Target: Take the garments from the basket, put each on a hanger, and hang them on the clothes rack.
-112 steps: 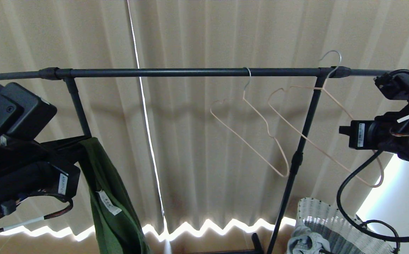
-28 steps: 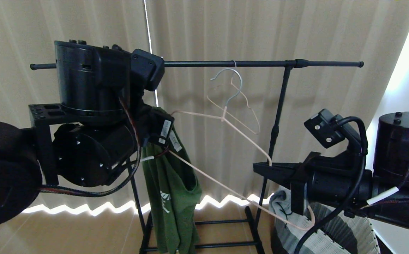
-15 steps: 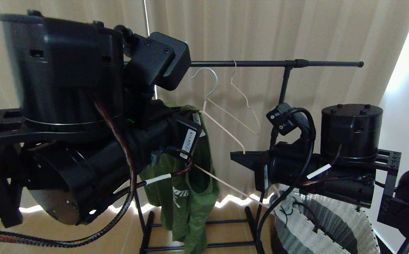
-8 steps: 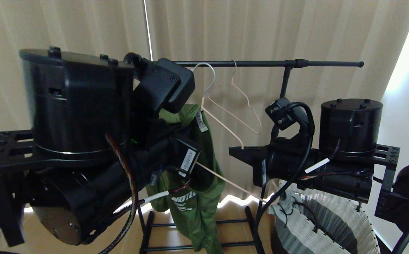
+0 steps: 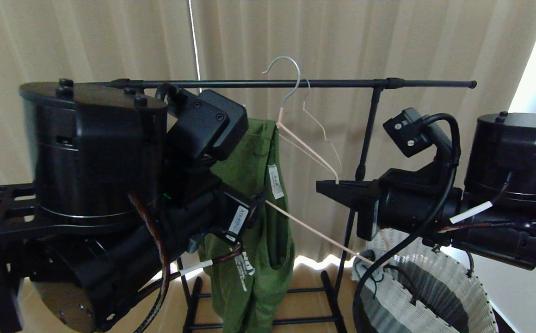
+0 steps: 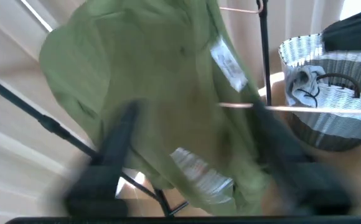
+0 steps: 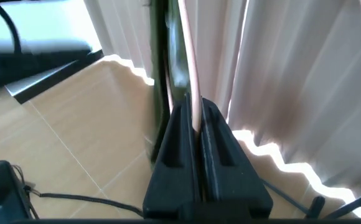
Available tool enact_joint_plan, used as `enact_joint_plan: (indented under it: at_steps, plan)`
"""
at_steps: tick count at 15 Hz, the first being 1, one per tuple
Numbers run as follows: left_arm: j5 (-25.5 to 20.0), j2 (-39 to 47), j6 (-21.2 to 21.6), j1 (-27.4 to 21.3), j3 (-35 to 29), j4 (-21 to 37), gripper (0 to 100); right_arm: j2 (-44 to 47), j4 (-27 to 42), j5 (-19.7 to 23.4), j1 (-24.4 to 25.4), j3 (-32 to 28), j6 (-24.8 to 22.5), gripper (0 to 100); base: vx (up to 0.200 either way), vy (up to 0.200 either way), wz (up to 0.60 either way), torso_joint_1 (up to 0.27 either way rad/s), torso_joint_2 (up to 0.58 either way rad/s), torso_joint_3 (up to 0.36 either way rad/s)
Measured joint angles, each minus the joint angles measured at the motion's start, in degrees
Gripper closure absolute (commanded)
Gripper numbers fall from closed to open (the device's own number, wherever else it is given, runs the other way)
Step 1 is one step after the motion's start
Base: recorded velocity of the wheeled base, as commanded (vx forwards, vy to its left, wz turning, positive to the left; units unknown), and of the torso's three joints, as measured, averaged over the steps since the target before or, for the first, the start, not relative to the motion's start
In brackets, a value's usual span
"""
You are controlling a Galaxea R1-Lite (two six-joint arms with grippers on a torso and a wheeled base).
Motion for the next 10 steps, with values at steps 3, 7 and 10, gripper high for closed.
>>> enact_joint_plan:
  at_steps: [3, 7, 10]
  plan:
    - [0.0, -0.6, 0.2, 0.6, 3.3, -0.1, 0, -2.6, 1.9, 0.0, -0.1, 0.2, -0.1, 100, 0.0, 0.0, 0.0, 0.0, 0.0, 0.0]
    - [0.0, -1.7, 1.7, 4.6, 6.1, -0.1, 0, -7.8, 12.0, 0.0, -1.2, -0.1, -0.8, 100, 0.0, 0.0, 0.0, 0.0, 0.0, 0.0]
    - [-0.3, -3.1, 8.0, 6.3, 6.4, -0.4, 0, -11.5, 20.0, 0.4, -3.4, 0.0, -5.5, 100, 0.0, 0.0, 0.0, 0.0, 0.0, 0.0]
